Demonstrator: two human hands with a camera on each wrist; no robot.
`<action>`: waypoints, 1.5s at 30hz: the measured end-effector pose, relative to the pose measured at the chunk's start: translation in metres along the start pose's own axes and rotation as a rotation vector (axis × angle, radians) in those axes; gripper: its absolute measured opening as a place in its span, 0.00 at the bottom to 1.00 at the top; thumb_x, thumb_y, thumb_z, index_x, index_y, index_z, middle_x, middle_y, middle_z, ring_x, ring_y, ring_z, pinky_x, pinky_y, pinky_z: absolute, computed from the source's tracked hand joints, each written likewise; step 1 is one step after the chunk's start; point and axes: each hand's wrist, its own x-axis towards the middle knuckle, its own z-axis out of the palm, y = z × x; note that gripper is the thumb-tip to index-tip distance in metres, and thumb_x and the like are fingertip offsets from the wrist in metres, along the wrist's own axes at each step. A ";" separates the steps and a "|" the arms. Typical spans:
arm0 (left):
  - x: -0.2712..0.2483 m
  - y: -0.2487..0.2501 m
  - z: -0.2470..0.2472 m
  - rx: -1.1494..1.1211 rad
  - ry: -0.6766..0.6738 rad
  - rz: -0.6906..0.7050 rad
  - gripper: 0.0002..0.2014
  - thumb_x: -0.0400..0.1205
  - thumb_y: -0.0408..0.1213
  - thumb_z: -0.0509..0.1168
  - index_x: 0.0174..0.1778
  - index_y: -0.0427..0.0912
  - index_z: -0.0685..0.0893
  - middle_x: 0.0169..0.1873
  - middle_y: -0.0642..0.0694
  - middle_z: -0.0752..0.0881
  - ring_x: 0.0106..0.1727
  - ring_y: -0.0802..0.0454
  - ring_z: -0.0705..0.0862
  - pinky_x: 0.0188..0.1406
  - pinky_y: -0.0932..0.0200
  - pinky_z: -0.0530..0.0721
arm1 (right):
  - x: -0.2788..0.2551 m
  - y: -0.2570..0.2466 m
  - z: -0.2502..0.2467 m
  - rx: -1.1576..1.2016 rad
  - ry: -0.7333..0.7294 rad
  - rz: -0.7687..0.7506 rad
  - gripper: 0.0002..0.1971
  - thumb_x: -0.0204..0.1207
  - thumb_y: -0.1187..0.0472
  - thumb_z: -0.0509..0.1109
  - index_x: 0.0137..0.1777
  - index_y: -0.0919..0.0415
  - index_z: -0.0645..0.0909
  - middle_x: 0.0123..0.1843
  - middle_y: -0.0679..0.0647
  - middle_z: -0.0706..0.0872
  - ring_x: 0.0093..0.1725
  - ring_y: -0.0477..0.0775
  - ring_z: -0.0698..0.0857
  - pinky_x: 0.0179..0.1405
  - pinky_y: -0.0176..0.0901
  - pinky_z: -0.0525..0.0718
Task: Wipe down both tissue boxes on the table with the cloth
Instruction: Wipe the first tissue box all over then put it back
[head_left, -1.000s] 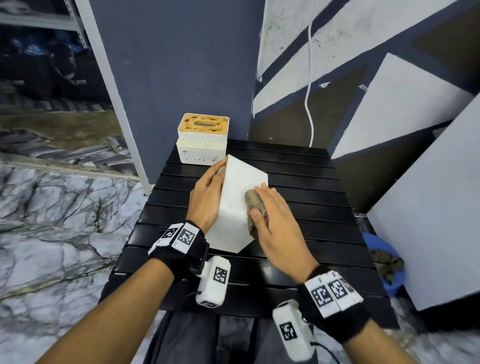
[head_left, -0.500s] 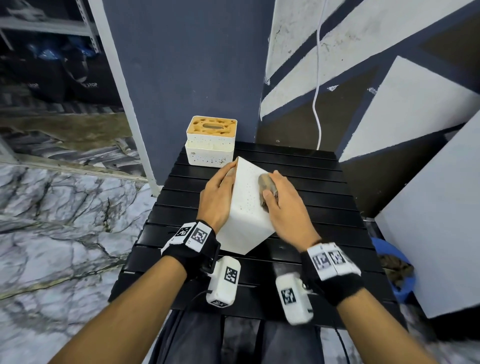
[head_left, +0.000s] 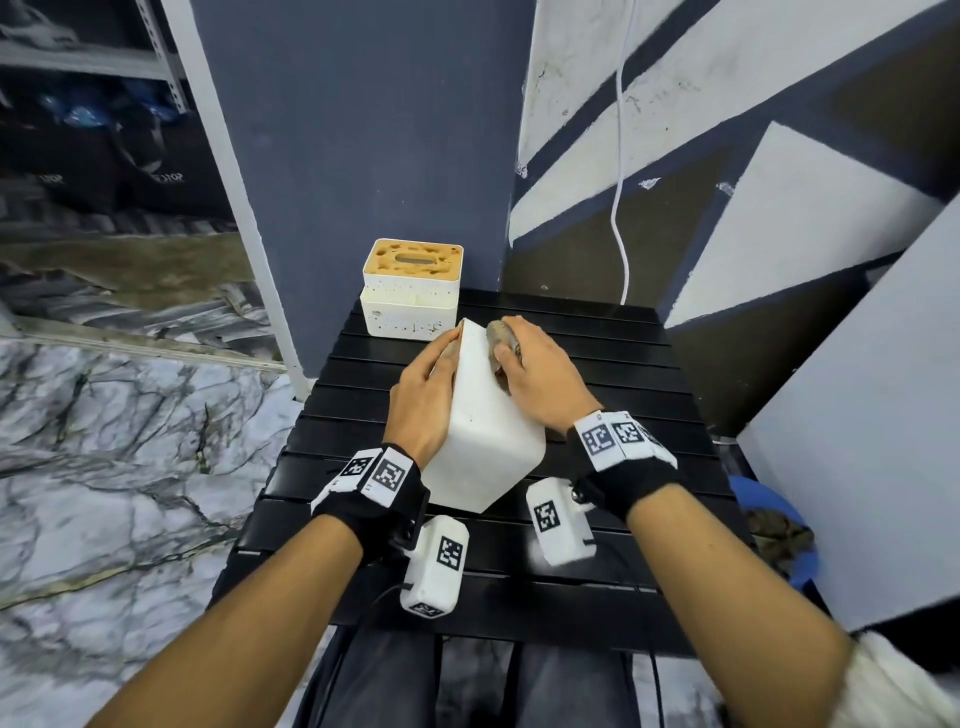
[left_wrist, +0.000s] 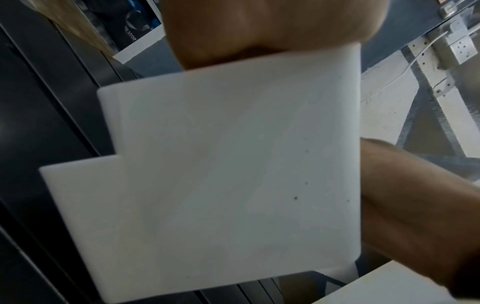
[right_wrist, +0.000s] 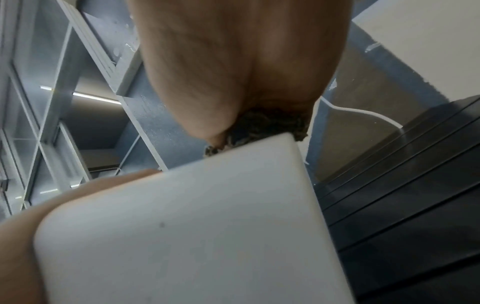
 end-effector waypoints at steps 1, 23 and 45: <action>0.000 0.000 -0.001 0.000 0.011 0.004 0.15 0.84 0.49 0.59 0.65 0.64 0.85 0.64 0.61 0.86 0.66 0.58 0.82 0.73 0.50 0.78 | 0.003 -0.001 0.001 -0.005 -0.003 0.003 0.23 0.86 0.56 0.54 0.79 0.62 0.61 0.81 0.57 0.65 0.81 0.56 0.61 0.80 0.44 0.53; -0.011 0.008 0.008 0.092 0.008 0.038 0.17 0.88 0.49 0.54 0.70 0.67 0.81 0.69 0.60 0.83 0.73 0.54 0.77 0.78 0.50 0.71 | 0.000 -0.010 0.005 0.027 0.018 0.000 0.24 0.87 0.55 0.53 0.80 0.63 0.60 0.81 0.57 0.65 0.81 0.54 0.61 0.80 0.45 0.56; -0.013 0.012 0.016 0.130 -0.025 0.055 0.16 0.88 0.49 0.55 0.68 0.67 0.82 0.60 0.64 0.86 0.64 0.63 0.82 0.66 0.67 0.76 | -0.012 0.000 -0.005 0.077 -0.025 0.021 0.26 0.86 0.53 0.53 0.82 0.59 0.56 0.83 0.55 0.60 0.83 0.53 0.56 0.81 0.44 0.52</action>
